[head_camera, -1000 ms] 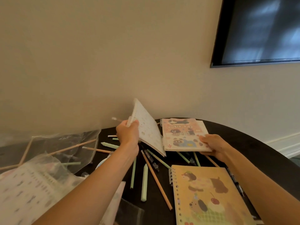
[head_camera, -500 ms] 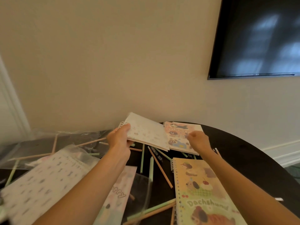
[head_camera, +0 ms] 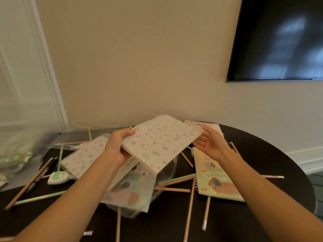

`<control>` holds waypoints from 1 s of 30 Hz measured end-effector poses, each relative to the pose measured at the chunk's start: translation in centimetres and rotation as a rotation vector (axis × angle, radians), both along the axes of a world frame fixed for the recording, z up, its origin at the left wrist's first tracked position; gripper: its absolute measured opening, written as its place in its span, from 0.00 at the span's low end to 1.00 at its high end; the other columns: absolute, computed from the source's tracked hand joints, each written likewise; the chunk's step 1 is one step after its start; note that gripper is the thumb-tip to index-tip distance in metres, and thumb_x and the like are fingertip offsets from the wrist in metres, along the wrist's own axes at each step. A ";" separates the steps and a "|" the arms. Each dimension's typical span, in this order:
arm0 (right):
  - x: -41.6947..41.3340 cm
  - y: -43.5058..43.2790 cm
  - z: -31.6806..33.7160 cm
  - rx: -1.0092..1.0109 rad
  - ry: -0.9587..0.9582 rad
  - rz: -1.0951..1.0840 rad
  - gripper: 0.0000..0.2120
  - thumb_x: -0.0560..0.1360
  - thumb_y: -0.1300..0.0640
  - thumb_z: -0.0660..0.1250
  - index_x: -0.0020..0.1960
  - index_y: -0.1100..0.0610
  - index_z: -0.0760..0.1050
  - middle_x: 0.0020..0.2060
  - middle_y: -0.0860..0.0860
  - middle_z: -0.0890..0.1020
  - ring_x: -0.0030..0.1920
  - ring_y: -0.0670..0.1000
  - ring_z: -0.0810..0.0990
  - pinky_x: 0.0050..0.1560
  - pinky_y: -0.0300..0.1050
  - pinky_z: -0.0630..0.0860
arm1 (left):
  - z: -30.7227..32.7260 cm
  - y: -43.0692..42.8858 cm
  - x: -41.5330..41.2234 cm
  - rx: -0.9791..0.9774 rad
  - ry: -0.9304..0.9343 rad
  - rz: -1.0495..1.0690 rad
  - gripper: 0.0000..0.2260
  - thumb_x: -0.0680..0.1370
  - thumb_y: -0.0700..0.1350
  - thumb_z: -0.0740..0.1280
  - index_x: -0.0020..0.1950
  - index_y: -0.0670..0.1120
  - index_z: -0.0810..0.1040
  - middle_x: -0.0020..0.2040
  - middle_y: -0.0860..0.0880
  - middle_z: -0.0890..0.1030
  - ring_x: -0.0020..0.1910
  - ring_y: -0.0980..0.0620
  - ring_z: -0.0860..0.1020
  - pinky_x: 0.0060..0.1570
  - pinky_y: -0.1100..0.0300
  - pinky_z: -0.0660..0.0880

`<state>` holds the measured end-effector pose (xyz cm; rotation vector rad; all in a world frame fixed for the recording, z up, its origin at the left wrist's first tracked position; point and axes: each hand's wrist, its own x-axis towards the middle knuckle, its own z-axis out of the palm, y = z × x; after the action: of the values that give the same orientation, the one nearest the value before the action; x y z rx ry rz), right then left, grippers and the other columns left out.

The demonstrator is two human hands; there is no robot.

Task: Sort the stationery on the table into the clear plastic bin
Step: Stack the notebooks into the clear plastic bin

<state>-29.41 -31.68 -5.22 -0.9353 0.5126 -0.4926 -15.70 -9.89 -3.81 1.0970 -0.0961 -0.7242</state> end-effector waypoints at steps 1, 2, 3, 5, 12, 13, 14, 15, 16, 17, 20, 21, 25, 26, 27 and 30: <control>-0.3 0.4 -0.1 0.012 0.002 -0.002 0.17 0.78 0.53 0.62 0.62 0.61 0.70 0.46 0.57 0.81 0.45 0.53 0.81 0.43 0.45 0.79 | 0.0 0.8 -0.1 0.024 -0.006 -0.025 0.13 0.73 0.37 0.64 0.57 0.38 0.75 0.52 0.39 0.82 0.49 0.42 0.80 0.45 0.49 0.77; -0.6 0.7 -0.1 0.024 -0.003 0.014 0.17 0.78 0.52 0.62 0.62 0.61 0.70 0.45 0.56 0.81 0.45 0.53 0.80 0.46 0.45 0.77 | -0.1 1.6 -0.2 0.049 -0.018 -0.046 0.12 0.73 0.38 0.64 0.56 0.38 0.76 0.48 0.40 0.83 0.46 0.43 0.81 0.43 0.50 0.77; -0.8 1.0 0.0 0.018 -0.005 0.053 0.18 0.77 0.52 0.62 0.64 0.60 0.70 0.42 0.54 0.81 0.43 0.51 0.80 0.46 0.44 0.75 | 0.0 2.2 -0.3 0.083 -0.036 -0.076 0.10 0.74 0.39 0.64 0.53 0.38 0.77 0.43 0.41 0.84 0.40 0.44 0.83 0.39 0.51 0.77; -1.4 2.1 0.5 -0.083 0.060 0.190 0.16 0.78 0.54 0.62 0.62 0.60 0.71 0.35 0.51 0.82 0.37 0.49 0.81 0.40 0.43 0.77 | 0.4 3.4 -0.4 0.156 -0.083 -0.128 0.05 0.75 0.40 0.63 0.47 0.39 0.76 0.34 0.43 0.83 0.30 0.46 0.82 0.29 0.57 0.78; -1.9 5.2 1.8 -0.378 0.189 0.176 0.07 0.78 0.64 0.60 0.54 0.62 0.74 0.39 0.55 0.81 0.32 0.47 0.81 0.31 0.38 0.78 | -0.1 4.4 0.2 0.164 -0.182 0.037 0.11 0.77 0.48 0.64 0.54 0.42 0.74 0.40 0.45 0.79 0.35 0.48 0.78 0.26 0.61 0.76; -2.0 5.2 1.5 -0.307 0.154 0.115 0.12 0.78 0.65 0.60 0.61 0.64 0.71 0.40 0.55 0.80 0.34 0.48 0.81 0.31 0.39 0.79 | -0.3 4.5 0.2 0.164 -0.207 0.073 0.10 0.79 0.48 0.62 0.54 0.43 0.73 0.40 0.45 0.78 0.34 0.49 0.77 0.25 0.62 0.75; -2.2 5.2 1.2 -0.244 0.131 0.060 0.17 0.78 0.66 0.60 0.66 0.64 0.67 0.41 0.55 0.79 0.37 0.49 0.80 0.30 0.40 0.79 | -0.6 4.7 0.3 0.198 -0.259 0.107 0.09 0.80 0.47 0.59 0.55 0.43 0.72 0.39 0.45 0.78 0.34 0.49 0.77 0.27 0.61 0.75; -2.5 5.1 0.7 -0.188 0.114 0.017 0.21 0.78 0.67 0.60 0.70 0.63 0.64 0.42 0.55 0.78 0.39 0.50 0.79 0.29 0.41 0.79 | -1.0 4.8 0.4 0.277 -0.339 0.135 0.09 0.80 0.44 0.58 0.56 0.41 0.72 0.40 0.44 0.78 0.37 0.48 0.76 0.33 0.59 0.75; -3.0 5.0 0.4 -0.146 0.109 -0.007 0.22 0.78 0.68 0.60 0.71 0.64 0.62 0.43 0.55 0.77 0.40 0.51 0.78 0.27 0.40 0.79 | -1.5 5.1 0.5 0.387 -0.451 0.162 0.11 0.79 0.42 0.58 0.58 0.40 0.72 0.43 0.44 0.79 0.40 0.48 0.76 0.40 0.57 0.74; -3.5 4.9 0.1 -0.121 0.118 -0.016 0.22 0.78 0.68 0.59 0.71 0.64 0.62 0.42 0.56 0.77 0.40 0.51 0.77 0.26 0.40 0.78 | -1.9 5.3 0.7 0.509 -0.592 0.163 0.12 0.78 0.41 0.59 0.60 0.39 0.73 0.49 0.43 0.79 0.45 0.47 0.75 0.46 0.55 0.72; -4.9 4.9 -0.5 -0.127 0.207 0.033 0.17 0.78 0.68 0.60 0.67 0.64 0.67 0.42 0.55 0.78 0.37 0.50 0.79 0.27 0.40 0.78 | -3.6 6.2 0.3 1.008 -0.958 -0.199 0.34 0.70 0.57 0.64 0.73 0.48 0.61 0.71 0.45 0.65 0.67 0.44 0.65 0.67 0.45 0.59; -5.2 4.7 -0.8 -0.153 0.238 0.062 0.15 0.78 0.67 0.60 0.64 0.63 0.69 0.41 0.55 0.78 0.35 0.50 0.80 0.29 0.40 0.78 | -4.3 6.3 0.3 1.217 -1.057 -0.348 0.40 0.69 0.64 0.62 0.76 0.51 0.52 0.76 0.47 0.57 0.73 0.43 0.56 0.70 0.39 0.48; -5.8 4.6 -1.4 -0.214 0.286 0.177 0.08 0.78 0.66 0.60 0.55 0.61 0.74 0.38 0.56 0.82 0.31 0.49 0.83 0.27 0.39 0.79 | -5.5 6.0 0.0 1.536 -1.340 -0.420 0.35 0.76 0.65 0.55 0.77 0.55 0.43 0.77 0.47 0.46 0.75 0.41 0.42 0.66 0.35 0.34; -5.9 4.7 -1.4 -0.219 0.278 0.209 0.08 0.78 0.66 0.59 0.54 0.62 0.74 0.37 0.56 0.83 0.30 0.50 0.83 0.27 0.39 0.79 | -5.3 6.0 -0.1 1.539 -1.352 -0.386 0.31 0.78 0.62 0.53 0.77 0.55 0.46 0.77 0.47 0.49 0.75 0.41 0.44 0.66 0.35 0.34; -6.1 4.7 -1.5 -0.226 0.262 0.228 0.07 0.78 0.66 0.59 0.53 0.63 0.75 0.35 0.56 0.84 0.30 0.50 0.83 0.27 0.39 0.79 | -5.1 5.9 -0.1 1.532 -1.358 -0.359 0.27 0.79 0.59 0.51 0.77 0.54 0.50 0.77 0.48 0.53 0.75 0.41 0.47 0.67 0.35 0.35; -6.4 5.1 -1.3 -0.201 0.182 0.224 0.07 0.78 0.66 0.58 0.49 0.62 0.75 0.33 0.56 0.84 0.29 0.51 0.83 0.27 0.40 0.80 | -4.5 6.1 -0.1 1.429 -1.324 -0.301 0.21 0.82 0.51 0.46 0.76 0.51 0.56 0.74 0.49 0.62 0.74 0.44 0.57 0.69 0.37 0.40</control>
<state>-35.79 -26.53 -6.56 -1.2224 0.5209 -0.2604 -15.81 -3.79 -8.28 2.8499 -0.9952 -0.0855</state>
